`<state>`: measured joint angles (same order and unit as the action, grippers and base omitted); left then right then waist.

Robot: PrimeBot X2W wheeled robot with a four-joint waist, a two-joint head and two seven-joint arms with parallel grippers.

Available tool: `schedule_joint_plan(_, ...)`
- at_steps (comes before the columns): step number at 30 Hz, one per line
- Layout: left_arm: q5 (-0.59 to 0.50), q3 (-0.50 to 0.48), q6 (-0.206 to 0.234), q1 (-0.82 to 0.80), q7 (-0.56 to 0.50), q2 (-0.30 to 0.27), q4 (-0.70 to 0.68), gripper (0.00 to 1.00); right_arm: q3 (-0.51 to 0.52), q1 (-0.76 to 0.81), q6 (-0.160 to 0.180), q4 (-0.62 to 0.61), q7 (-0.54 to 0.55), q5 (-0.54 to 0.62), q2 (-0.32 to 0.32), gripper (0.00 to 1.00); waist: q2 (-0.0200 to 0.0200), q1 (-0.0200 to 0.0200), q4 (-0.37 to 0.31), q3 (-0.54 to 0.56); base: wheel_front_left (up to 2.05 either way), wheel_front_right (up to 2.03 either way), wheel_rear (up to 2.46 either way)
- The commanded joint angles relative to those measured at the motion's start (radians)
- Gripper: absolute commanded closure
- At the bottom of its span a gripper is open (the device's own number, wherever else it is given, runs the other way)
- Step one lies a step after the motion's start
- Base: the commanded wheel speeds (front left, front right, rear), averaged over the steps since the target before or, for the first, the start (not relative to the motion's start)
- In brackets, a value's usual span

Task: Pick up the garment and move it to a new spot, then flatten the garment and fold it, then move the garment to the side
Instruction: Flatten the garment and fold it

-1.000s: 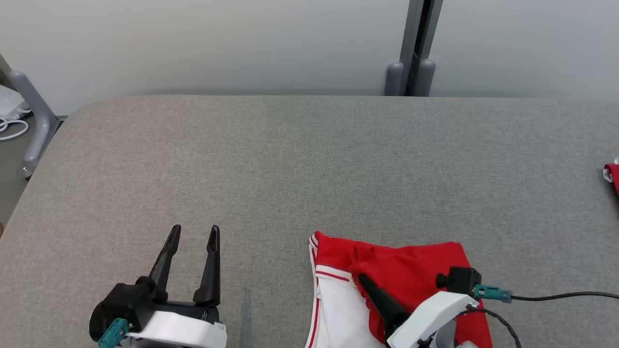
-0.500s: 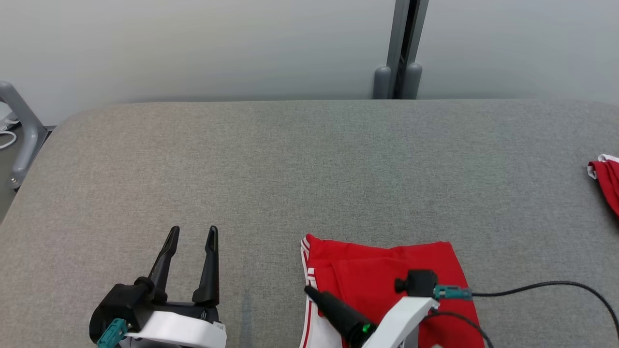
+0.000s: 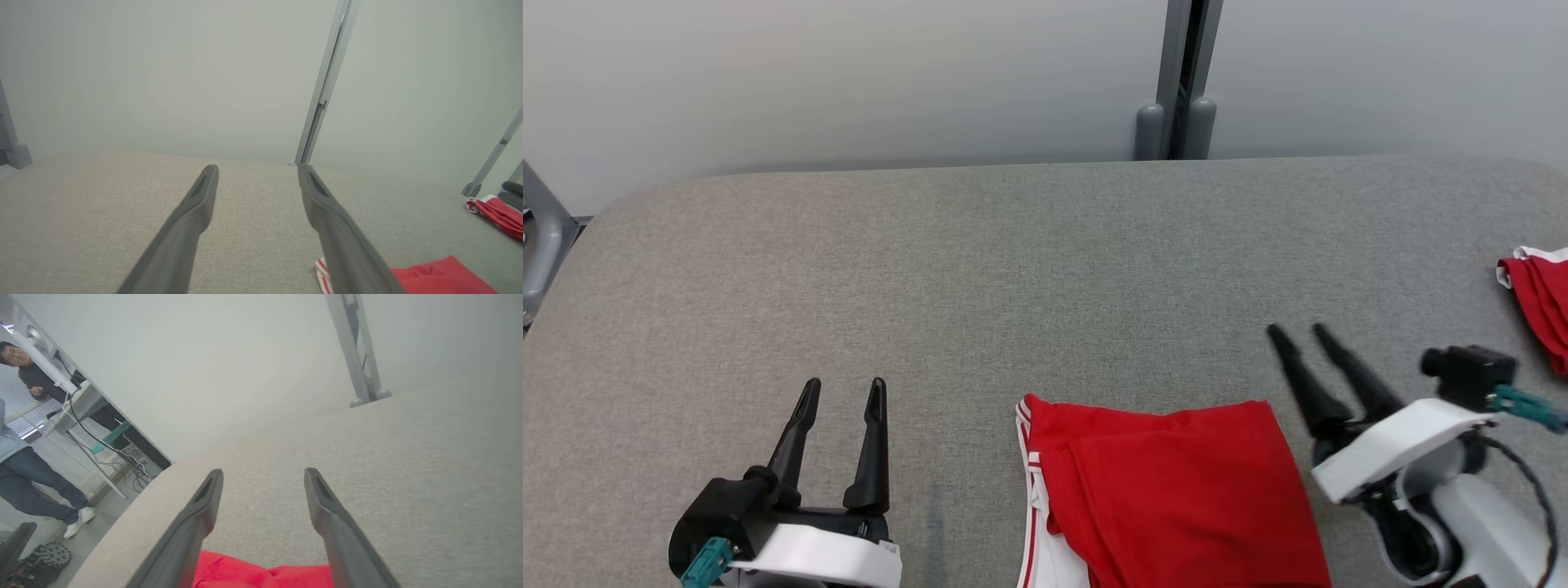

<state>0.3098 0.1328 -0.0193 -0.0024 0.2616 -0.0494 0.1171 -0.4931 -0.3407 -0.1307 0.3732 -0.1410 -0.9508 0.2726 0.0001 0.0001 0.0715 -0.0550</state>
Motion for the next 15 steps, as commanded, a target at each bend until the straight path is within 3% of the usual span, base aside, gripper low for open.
schedule_joint_plan(1,0.001,-0.002,0.003,-0.009,0.004,-0.003,-0.005,0.00,0.038,0.009,0.000,0.001,-0.036,0.079,0.028,0.00,-0.0001,-0.0001,-0.005,-0.003,0.00,0.00,0.00)
schedule_joint_plan(6,-0.005,-0.007,0.001,-0.013,0.004,-0.003,-0.012,0.00,0.133,0.037,0.000,-0.009,-0.082,0.241,0.059,0.00,-0.0001,-0.0001,-0.015,-0.007,0.00,0.00,0.00)
schedule_joint_plan(15,-0.010,-0.015,-0.005,-0.016,0.004,-0.004,-0.028,0.00,0.361,0.149,0.000,-0.093,-0.124,0.540,-0.019,0.00,-0.0001,-0.0001,-0.034,-0.012,0.00,0.00,0.00)
